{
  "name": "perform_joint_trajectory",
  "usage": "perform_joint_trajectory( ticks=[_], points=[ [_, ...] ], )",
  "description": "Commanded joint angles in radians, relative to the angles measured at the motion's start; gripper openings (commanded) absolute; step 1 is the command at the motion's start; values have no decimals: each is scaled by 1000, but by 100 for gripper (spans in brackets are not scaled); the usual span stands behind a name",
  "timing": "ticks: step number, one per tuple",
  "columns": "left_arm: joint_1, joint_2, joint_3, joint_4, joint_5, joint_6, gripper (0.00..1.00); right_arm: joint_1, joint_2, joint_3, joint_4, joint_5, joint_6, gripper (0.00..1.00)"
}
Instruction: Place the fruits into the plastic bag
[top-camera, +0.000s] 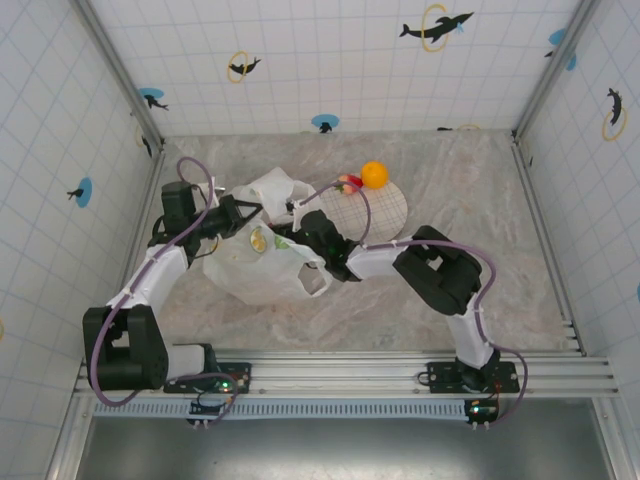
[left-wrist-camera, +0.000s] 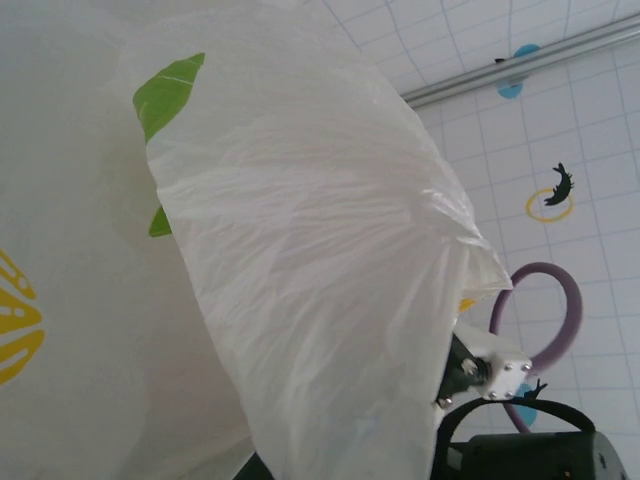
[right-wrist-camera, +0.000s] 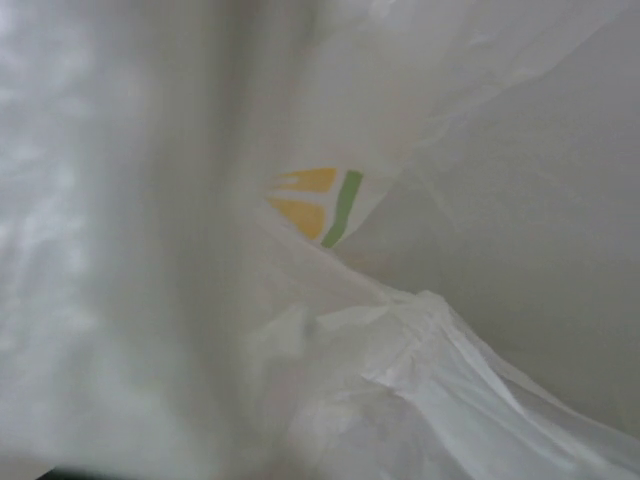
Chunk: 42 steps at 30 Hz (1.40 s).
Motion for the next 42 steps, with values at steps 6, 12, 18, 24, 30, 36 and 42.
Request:
perform_joint_trajectory(
  ticks=[6, 12, 18, 24, 30, 36, 42],
  points=[
    [-9, -21, 4, 42, 20, -21, 0, 27, 139, 137, 98, 201, 103, 56],
    [-9, -18, 3, 40, 20, -21, 0, 30, 203, 207, 78, 237, 73, 60],
    [-8, -17, 3, 35, 16, -19, 0, 28, 205, 223, 28, 217, -3, 69],
    [-9, -12, 3, 29, 14, -14, 0, 27, 189, 236, -19, 177, -76, 80],
    [-9, -11, 2, 24, 12, -9, 0, 20, 146, 215, -47, 145, -118, 89],
    [-9, -10, 4, 18, 14, -4, 0, 8, 83, 141, -31, 105, -139, 97],
    [-8, -9, 3, 10, 13, 1, 0, -2, 13, 59, -23, 37, -147, 100]
  ],
)
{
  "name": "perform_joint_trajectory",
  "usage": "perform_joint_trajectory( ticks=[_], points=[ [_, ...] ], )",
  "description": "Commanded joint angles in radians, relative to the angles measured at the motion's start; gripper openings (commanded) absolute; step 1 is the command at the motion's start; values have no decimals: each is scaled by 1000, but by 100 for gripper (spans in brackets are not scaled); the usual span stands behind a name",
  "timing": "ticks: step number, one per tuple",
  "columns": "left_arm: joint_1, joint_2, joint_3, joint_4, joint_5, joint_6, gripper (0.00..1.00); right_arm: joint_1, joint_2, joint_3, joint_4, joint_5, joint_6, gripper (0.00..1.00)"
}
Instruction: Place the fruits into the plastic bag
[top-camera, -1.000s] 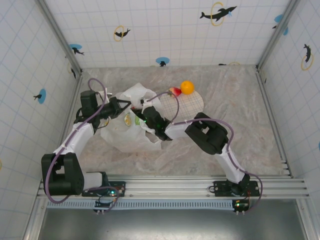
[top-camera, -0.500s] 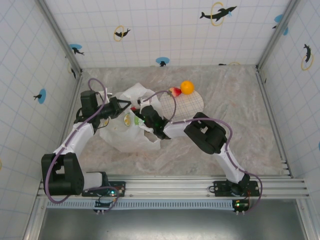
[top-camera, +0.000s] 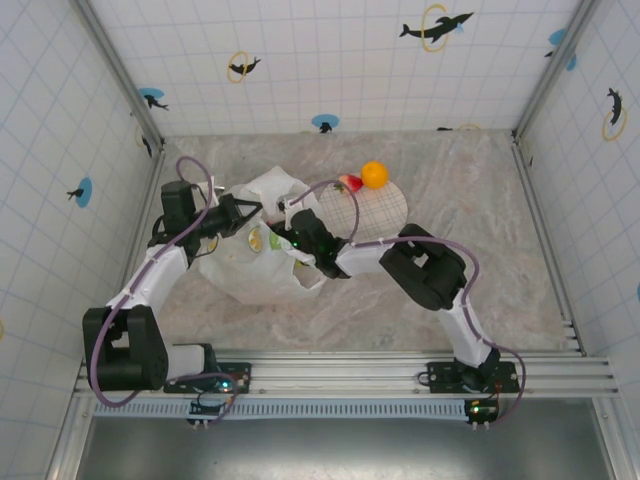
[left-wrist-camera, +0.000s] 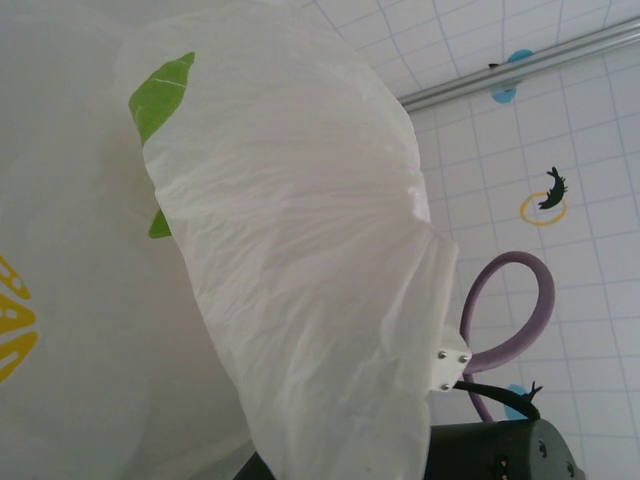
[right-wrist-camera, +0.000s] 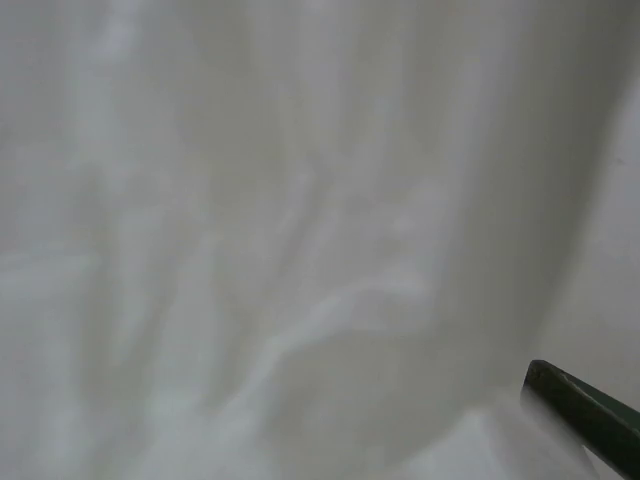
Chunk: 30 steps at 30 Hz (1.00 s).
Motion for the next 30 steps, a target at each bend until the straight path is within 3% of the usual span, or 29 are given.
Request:
perform_joint_trajectory(
  ticks=[1, 11, 30],
  points=[
    [-8, -8, 5, -4, 14, 16, 0, -8, -80, -47, 19, -52, -18, 100],
    [-8, -4, 7, -12, 10, 23, 0, -26, -223, -208, -23, -142, -63, 99],
    [-3, 11, 13, -36, -17, 39, 0, -115, -625, -500, -298, -277, -264, 96]
  ],
)
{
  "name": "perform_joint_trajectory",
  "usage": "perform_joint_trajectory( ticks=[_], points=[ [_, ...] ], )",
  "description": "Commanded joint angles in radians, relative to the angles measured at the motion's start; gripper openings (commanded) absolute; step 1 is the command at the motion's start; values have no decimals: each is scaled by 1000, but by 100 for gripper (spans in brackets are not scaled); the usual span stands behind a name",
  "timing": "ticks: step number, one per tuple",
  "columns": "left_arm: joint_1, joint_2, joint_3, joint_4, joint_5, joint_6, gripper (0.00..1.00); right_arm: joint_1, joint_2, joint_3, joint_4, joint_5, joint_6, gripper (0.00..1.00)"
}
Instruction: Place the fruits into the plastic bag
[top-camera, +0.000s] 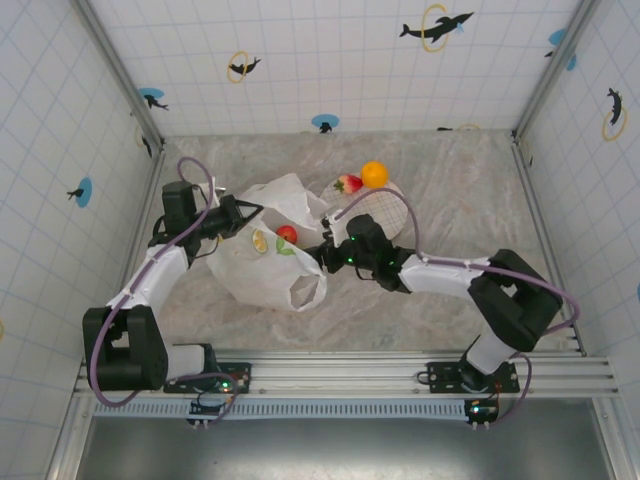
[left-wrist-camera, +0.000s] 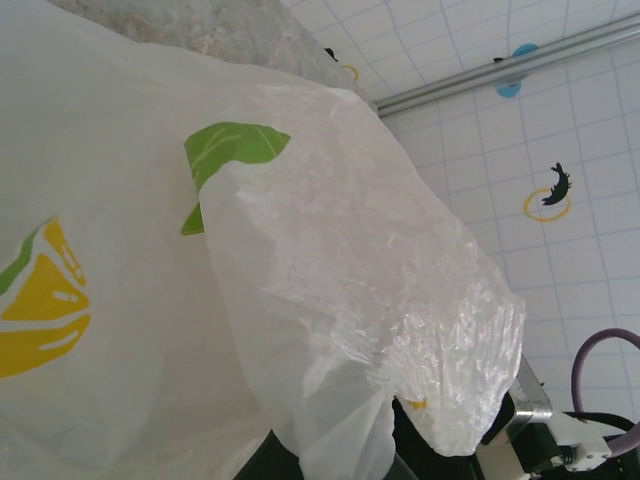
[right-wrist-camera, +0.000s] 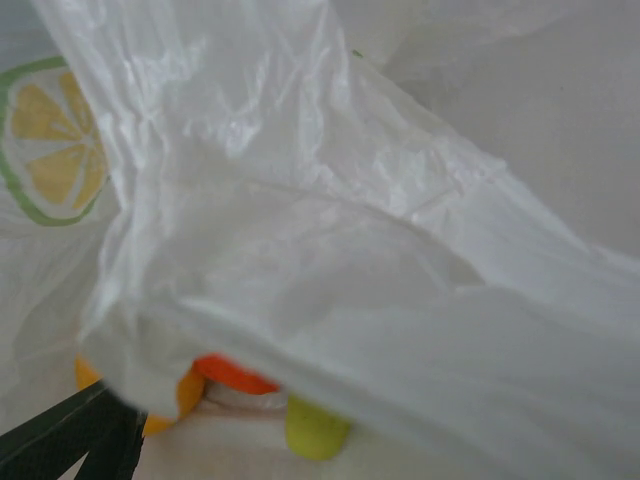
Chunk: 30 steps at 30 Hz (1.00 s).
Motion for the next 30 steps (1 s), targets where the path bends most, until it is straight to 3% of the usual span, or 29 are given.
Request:
perform_joint_trajectory(
  ticks=[1, 7, 16, 24, 30],
  points=[
    [2, 10, 13, -21, -17, 32, 0, -19, -68, -25, -66, -45, -64, 97],
    [11, 7, 13, -28, -30, 34, 0, -50, -93, -16, -105, -77, -69, 97],
    [23, 0, 14, -28, -39, 36, 0, -9, -23, 59, -267, -33, -152, 96],
    [29, 7, 14, -28, -39, 33, 0, -11, -104, -3, -272, -181, -247, 96],
    [42, 8, 13, -34, -44, 36, 0, -49, -211, -46, -255, -171, -233, 96]
  ],
)
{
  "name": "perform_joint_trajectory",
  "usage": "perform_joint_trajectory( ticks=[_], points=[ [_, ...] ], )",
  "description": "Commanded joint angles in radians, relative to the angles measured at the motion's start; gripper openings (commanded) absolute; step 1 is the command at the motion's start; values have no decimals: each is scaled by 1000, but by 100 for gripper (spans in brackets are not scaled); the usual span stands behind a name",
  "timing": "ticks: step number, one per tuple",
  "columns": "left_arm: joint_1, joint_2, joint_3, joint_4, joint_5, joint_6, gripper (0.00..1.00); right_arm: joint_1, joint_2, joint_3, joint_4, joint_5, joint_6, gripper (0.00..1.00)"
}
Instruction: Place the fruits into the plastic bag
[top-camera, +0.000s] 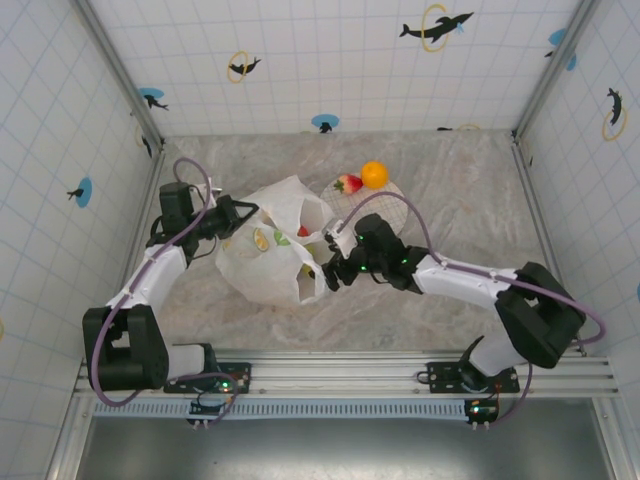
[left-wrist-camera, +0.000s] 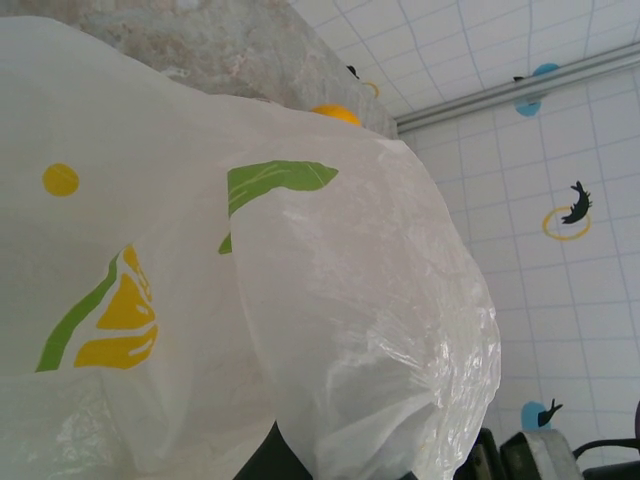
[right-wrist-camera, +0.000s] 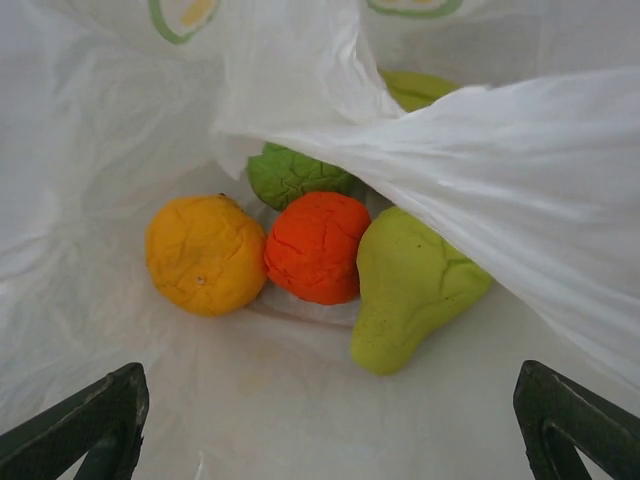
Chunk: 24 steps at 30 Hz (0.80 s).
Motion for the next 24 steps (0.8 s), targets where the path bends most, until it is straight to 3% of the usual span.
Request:
perform_joint_trajectory(
  ticks=[1, 8, 12, 24],
  points=[
    [15, 7, 13, -13, -13, 17, 0, -33, -96, -43, 25, -16, -4, 96],
    [54, -6, 10, -14, -30, 12, 0, -160, -252, -136, 197, -5, 129, 97],
    [76, -11, 6, -13, -39, 10, 0, -250, -241, -141, 256, 138, 250, 98],
    [94, 4, 4, -8, -38, 1, 0, -292, 191, 233, 84, 611, 104, 99]
  ],
)
